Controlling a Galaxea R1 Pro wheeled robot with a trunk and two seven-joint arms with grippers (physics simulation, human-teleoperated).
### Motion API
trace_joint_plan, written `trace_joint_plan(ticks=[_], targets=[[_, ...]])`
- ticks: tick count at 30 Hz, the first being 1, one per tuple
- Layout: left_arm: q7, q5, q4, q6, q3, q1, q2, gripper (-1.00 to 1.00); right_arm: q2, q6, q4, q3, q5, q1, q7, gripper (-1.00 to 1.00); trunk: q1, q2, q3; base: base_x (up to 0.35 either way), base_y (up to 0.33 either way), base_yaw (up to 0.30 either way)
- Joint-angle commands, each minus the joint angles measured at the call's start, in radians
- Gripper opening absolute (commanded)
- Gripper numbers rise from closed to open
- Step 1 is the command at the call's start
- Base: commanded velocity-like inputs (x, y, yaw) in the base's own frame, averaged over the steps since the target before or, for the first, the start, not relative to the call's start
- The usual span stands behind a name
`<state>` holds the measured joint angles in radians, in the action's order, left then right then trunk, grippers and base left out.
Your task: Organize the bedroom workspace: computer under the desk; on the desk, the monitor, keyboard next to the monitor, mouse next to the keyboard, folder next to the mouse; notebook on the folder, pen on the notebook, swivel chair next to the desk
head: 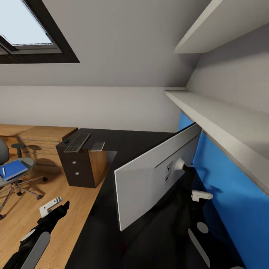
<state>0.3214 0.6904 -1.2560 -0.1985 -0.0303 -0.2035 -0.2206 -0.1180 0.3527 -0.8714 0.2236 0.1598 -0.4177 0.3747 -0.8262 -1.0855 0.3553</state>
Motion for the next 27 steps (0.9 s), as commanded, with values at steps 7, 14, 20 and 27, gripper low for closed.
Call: trace_joint_plan(ticks=[7, 14, 20, 27], targets=[[0.005, 0.008, -0.002, -0.004, 0.0, 0.0, 0.0, 1.0, -0.001, 0.005, 0.001, 0.007, 0.009, -0.001, 0.006, 1.0, 0.0, -0.001, 0.001, -0.291, 0.059, 0.0], [0.005, 0.008, -0.002, -0.004, 0.0, 0.0, 0.0, 1.0, -0.001, 0.005, 0.002, 0.007, 0.009, -0.001, 0.006, 1.0, 0.0, -0.001, 0.001, -0.322, 0.078, 0.0], [0.005, 0.008, -0.002, -0.004, 0.0, 0.0, 0.0, 1.0, 0.0, 0.005, 0.002, 0.007, 0.009, -0.001, 0.006, 1.0, 0.0, -0.001, 0.001, -0.325, 0.112, 0.0], [0.005, 0.009, -0.001, -0.004, 0.001, 0.0, 0.0, 1.0, 0.0, 0.005, -0.016, 0.008, 0.01, -0.001, 0.012, 1.0, 0.0, -0.001, 0.001, -0.315, 0.161, 0.0]])
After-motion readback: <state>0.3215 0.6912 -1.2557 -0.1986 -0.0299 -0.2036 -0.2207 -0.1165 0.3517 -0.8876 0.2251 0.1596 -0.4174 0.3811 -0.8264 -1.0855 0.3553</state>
